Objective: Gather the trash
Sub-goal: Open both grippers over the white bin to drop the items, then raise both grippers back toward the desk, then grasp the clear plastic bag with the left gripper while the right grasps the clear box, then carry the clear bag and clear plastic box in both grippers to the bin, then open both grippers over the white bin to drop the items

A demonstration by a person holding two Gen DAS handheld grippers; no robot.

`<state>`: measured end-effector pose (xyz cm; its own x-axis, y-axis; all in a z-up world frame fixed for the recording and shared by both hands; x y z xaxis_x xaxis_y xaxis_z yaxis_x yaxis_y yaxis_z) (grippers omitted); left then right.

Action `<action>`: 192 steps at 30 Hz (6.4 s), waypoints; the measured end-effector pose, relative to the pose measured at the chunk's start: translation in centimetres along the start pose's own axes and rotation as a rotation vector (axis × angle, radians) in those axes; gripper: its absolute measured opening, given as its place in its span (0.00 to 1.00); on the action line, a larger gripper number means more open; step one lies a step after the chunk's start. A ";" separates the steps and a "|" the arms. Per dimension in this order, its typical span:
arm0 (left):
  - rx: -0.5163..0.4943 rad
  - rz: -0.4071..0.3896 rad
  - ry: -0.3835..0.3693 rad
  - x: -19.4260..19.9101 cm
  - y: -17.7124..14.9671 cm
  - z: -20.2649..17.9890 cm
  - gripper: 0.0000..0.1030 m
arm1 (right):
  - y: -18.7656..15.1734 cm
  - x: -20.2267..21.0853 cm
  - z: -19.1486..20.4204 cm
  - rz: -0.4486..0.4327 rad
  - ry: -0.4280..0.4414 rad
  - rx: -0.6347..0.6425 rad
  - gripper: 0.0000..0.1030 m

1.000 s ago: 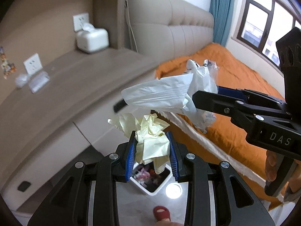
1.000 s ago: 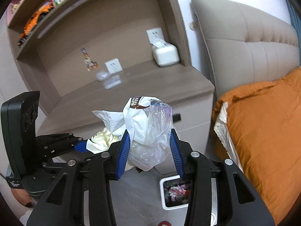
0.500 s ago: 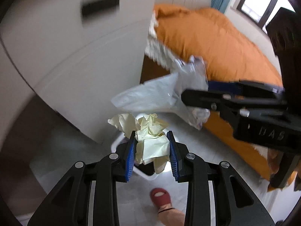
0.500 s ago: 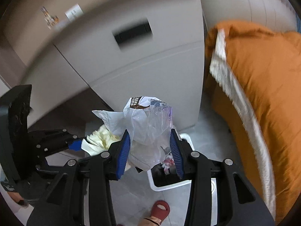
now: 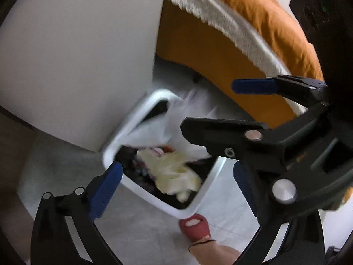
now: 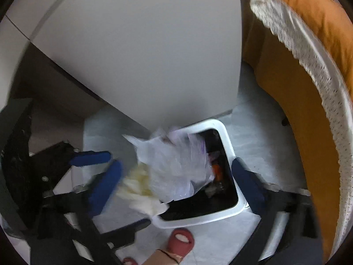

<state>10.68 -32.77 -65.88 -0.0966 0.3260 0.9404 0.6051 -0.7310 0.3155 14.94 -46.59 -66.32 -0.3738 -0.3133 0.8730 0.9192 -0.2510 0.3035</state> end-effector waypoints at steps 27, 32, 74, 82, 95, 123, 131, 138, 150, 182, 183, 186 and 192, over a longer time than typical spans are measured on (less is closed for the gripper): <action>0.044 -0.160 0.200 25.5 7.0 -2.6 0.95 | 8.2 26.2 9.5 -0.275 0.056 -0.004 0.96; 0.083 -0.244 0.296 33.5 7.3 -1.7 0.95 | 9.8 32.0 12.4 -0.369 0.138 0.029 0.96; 0.232 -0.486 0.474 53.3 5.2 41.8 0.95 | 26.5 16.4 49.9 -0.338 0.058 0.380 0.96; 0.221 -0.468 0.430 50.3 7.5 46.2 0.95 | 28.0 13.1 49.4 -0.293 0.010 0.358 0.96; 0.185 -0.383 0.414 46.5 10.4 50.5 0.39 | 29.5 11.6 49.9 -0.235 0.011 0.359 0.90; 0.042 -0.547 0.392 58.4 10.0 34.6 0.25 | 26.8 29.6 48.8 -0.530 0.114 0.331 0.90; -0.012 -0.562 0.361 57.1 10.9 24.4 0.25 | 21.1 35.1 41.9 -0.567 0.094 0.311 0.90; -0.028 -0.563 0.326 54.2 12.0 12.1 0.25 | 15.1 40.0 33.4 -0.561 0.111 0.270 0.90; 0.030 -0.487 0.257 47.1 11.9 -2.5 0.25 | 6.4 43.2 22.1 -0.465 0.110 0.268 0.90; 0.072 -0.060 0.002 4.6 1.8 -3.2 0.25 | 0.1 4.7 5.0 -0.070 0.104 0.032 0.90; 0.064 -0.057 0.006 3.7 1.5 -3.2 0.25 | -0.3 3.7 4.6 -0.074 0.097 0.031 0.90; 0.048 -0.060 -0.008 2.1 0.7 -3.4 0.26 | -1.0 2.0 3.7 -0.081 0.114 0.011 0.90; 0.057 -0.060 -0.012 0.1 -0.2 -3.0 0.95 | -1.2 -0.9 2.5 -0.061 0.073 -0.016 0.96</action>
<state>8.22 -34.42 -65.50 -0.1249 0.3755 0.9184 0.6422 -0.6750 0.3633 14.46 -43.73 -66.50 -0.4380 -0.3628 0.8225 0.8924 -0.2858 0.3491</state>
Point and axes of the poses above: each gripper's, at about its wrist camera, not at the fingertips, and x roughly against the way its jaws point, z to its left, y to its top, the point moved 3 cm from there along -x, roughly the way its jaws point, and after that the axes turned 14 degrees about -x, right-handed, at the moved point
